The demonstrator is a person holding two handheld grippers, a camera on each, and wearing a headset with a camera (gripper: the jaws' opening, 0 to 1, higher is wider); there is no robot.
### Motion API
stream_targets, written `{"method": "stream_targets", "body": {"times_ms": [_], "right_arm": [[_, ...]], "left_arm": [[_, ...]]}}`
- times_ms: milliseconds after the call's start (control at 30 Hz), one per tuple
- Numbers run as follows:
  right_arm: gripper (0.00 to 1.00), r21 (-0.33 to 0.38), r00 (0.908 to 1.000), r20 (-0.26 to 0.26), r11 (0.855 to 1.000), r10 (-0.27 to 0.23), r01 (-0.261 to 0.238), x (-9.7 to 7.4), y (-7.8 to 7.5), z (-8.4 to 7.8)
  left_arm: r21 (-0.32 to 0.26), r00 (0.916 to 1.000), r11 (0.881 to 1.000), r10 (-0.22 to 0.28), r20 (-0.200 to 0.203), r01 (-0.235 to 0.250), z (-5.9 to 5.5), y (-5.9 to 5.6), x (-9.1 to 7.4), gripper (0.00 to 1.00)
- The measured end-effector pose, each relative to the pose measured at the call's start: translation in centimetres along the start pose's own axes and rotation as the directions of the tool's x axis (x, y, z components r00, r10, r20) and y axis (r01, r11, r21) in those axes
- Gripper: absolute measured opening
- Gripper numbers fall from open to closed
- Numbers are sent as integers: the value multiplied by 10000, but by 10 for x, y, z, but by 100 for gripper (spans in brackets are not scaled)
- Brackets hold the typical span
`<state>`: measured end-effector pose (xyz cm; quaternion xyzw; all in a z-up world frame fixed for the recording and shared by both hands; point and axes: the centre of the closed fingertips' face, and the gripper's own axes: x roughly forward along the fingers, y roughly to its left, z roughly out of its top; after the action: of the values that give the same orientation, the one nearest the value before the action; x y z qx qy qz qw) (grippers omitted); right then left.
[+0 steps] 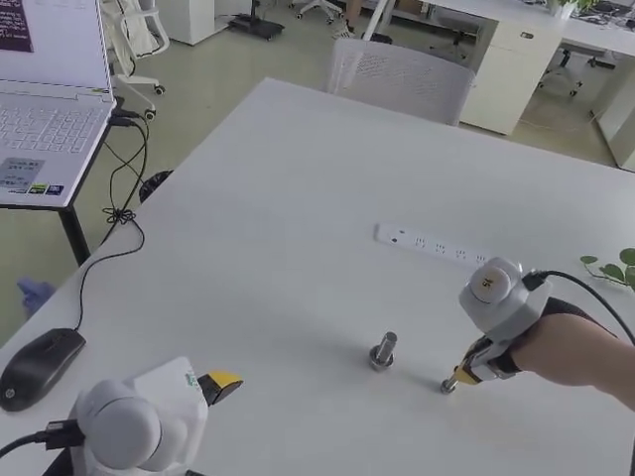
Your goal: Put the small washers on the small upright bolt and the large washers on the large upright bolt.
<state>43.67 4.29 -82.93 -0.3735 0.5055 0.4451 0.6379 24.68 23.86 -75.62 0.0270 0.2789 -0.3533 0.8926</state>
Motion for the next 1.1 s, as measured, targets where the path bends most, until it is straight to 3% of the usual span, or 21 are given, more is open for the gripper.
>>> {"method": "stream_targets", "body": {"times_ms": [1100], "right_arm": [[14, -153, 9993, -320, 9997, 191, -196, 29, 2, -5]], "left_arm": [[-64, 9999, 9999, -98, -57, 98, -2, 6, 6, 85]]}}
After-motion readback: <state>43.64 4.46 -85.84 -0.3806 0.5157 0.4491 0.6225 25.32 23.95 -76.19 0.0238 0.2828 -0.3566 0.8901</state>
